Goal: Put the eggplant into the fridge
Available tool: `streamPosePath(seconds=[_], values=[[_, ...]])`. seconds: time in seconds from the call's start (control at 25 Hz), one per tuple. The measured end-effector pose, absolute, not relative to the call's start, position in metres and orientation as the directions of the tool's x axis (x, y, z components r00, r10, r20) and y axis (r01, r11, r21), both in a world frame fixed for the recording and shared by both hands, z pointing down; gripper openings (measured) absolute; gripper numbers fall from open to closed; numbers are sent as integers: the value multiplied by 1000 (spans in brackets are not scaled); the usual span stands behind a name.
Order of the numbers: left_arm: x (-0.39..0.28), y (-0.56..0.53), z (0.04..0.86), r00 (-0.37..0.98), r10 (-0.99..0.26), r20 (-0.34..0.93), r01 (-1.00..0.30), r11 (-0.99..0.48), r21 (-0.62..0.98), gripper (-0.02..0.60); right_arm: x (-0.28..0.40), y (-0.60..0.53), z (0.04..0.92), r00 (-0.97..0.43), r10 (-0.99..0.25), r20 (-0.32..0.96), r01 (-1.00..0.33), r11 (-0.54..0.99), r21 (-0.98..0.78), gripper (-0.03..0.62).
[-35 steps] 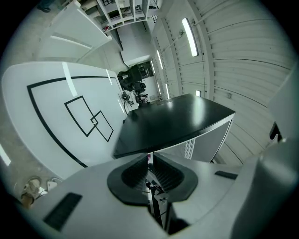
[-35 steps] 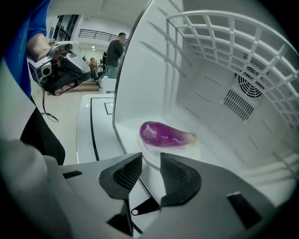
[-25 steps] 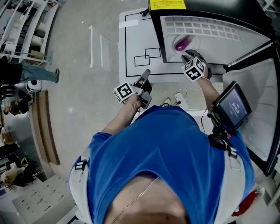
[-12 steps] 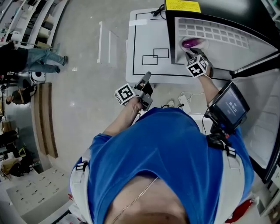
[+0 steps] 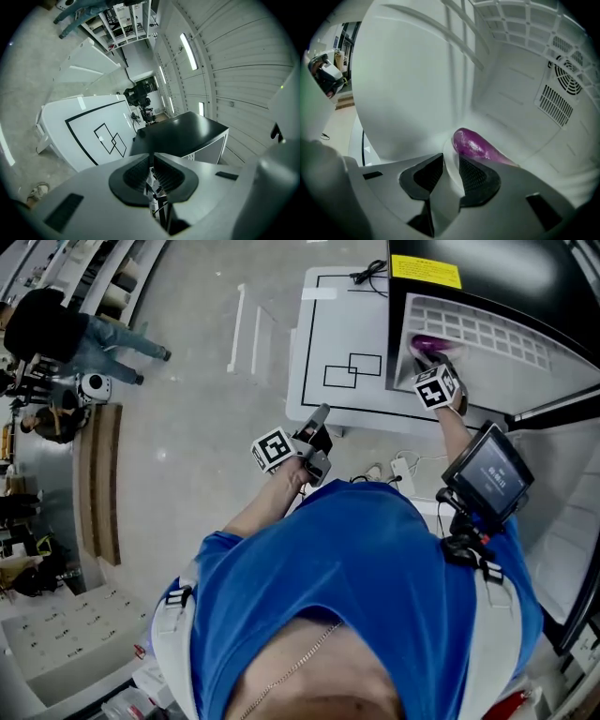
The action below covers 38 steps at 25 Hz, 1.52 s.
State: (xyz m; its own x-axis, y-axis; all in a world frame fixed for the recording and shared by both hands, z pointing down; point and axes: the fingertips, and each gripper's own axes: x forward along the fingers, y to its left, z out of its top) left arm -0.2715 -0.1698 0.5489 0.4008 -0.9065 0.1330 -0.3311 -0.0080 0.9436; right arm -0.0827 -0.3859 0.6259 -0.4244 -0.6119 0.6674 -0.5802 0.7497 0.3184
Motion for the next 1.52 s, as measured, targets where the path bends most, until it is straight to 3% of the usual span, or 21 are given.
streamPosePath(seconds=[0.88, 1.52], values=[[-280, -162, 542, 362, -924, 122, -338, -8, 941, 28, -86, -394, 619, -441, -615, 654, -590, 747, 305, 107], [-261, -187, 523, 450, -890, 77, -341, -92, 936, 28, -63, -366, 574, -451, -687, 569, -697, 670, 256, 107]])
